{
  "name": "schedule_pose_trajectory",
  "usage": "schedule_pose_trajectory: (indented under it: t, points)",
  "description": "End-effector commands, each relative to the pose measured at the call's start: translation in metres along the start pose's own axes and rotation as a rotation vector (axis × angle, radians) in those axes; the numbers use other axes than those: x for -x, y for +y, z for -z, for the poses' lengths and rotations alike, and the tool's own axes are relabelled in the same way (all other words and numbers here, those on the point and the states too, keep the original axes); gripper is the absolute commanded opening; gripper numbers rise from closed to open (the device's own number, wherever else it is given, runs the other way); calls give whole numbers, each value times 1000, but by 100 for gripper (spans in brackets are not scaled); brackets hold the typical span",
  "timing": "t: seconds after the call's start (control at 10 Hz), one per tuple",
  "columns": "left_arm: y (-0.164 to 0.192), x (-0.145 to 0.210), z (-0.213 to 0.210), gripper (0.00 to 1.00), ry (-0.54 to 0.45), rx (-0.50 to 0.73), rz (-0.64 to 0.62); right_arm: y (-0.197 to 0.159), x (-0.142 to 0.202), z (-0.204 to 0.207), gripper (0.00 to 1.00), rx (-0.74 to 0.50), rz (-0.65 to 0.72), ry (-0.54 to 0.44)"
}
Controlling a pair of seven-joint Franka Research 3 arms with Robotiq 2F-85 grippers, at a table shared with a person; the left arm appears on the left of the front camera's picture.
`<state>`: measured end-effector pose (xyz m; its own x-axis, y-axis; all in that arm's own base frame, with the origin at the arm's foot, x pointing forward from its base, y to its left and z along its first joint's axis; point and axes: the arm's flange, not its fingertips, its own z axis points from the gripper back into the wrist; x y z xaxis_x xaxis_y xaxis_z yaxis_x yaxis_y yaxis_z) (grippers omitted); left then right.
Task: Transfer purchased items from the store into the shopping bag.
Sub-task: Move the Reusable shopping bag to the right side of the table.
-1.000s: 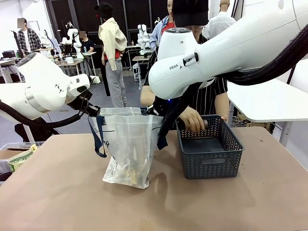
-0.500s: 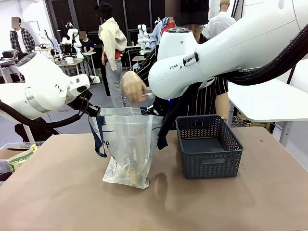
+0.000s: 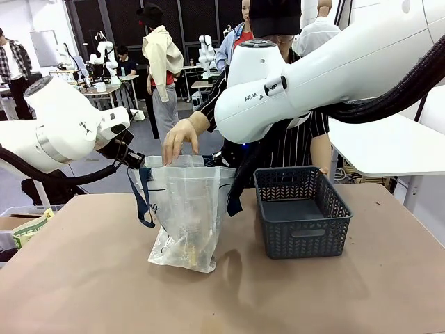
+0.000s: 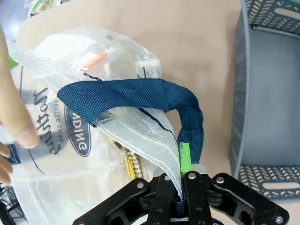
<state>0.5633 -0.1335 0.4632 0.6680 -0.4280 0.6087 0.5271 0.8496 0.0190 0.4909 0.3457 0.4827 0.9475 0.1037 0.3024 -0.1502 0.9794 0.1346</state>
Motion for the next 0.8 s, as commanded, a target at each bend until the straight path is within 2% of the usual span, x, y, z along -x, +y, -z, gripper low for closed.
schedule_pose_trajectory:
  t: [0.0,0.7]
  points:
    - [0,1,-3,0,-1,-4,-7,-4,4,1,0,-16,6,6]
    - [0,1,-3,0,-1,-4,-7,-4,4,1,0,-16,6,6]
